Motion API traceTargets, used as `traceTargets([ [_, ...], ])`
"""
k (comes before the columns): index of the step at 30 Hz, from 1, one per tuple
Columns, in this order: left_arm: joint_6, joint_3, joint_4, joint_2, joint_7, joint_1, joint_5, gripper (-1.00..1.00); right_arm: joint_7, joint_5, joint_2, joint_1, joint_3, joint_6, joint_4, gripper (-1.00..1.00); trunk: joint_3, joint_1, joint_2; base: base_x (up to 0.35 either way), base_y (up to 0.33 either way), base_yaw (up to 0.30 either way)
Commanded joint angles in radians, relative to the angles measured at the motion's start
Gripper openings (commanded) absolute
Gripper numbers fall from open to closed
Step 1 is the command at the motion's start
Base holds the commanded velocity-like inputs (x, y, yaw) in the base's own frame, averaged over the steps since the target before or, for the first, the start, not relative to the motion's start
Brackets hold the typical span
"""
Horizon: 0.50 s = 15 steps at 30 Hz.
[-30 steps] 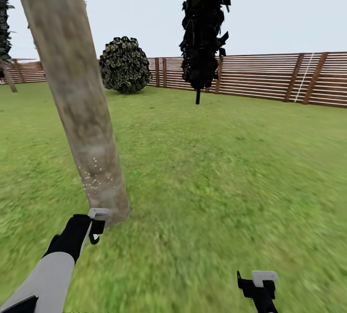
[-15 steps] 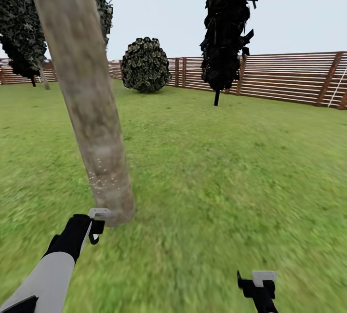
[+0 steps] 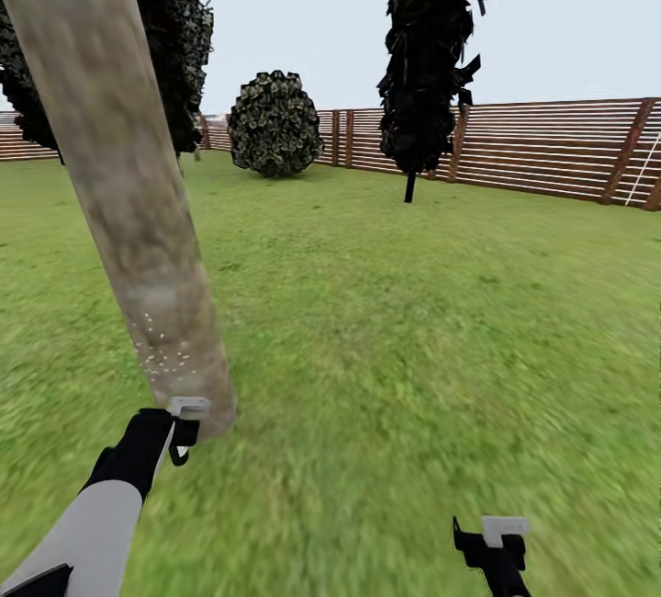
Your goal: In the garden, pick up the pesticide atomizer on the floor and spray pesticide onto both trees until each tree trunk is fully covered.
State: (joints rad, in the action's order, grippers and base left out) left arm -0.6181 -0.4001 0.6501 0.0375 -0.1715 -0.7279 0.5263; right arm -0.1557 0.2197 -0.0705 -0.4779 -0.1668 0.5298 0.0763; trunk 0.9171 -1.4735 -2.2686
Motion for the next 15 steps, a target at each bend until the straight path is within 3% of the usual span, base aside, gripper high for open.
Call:
traceTargets([
  [1, -0.003, -0.004, 0.002, -0.001, -0.010, -0.001, 0.011, -1.00, -0.004, 0.011, 0.001, -0.001, -0.007, 0.002, -0.001, 1.00, 0.001, 0.000, 0.000, 0.100, -0.266, 0.000],
  [8, -0.003, -0.004, 0.002, -0.002, -0.010, -0.001, 0.011, -1.00, -0.004, 0.011, 0.001, -0.001, -0.007, 0.002, -0.001, 1.00, 0.001, 0.000, 0.000, 0.089, -0.270, 0.072],
  [15, -0.003, -0.004, 0.002, -0.002, -0.010, -0.001, 0.011, -1.00, -0.004, 0.011, 0.003, -0.001, -0.007, 0.002, -0.001, 1.00, 0.001, 0.000, 0.000, 0.088, -0.271, 0.250],
])
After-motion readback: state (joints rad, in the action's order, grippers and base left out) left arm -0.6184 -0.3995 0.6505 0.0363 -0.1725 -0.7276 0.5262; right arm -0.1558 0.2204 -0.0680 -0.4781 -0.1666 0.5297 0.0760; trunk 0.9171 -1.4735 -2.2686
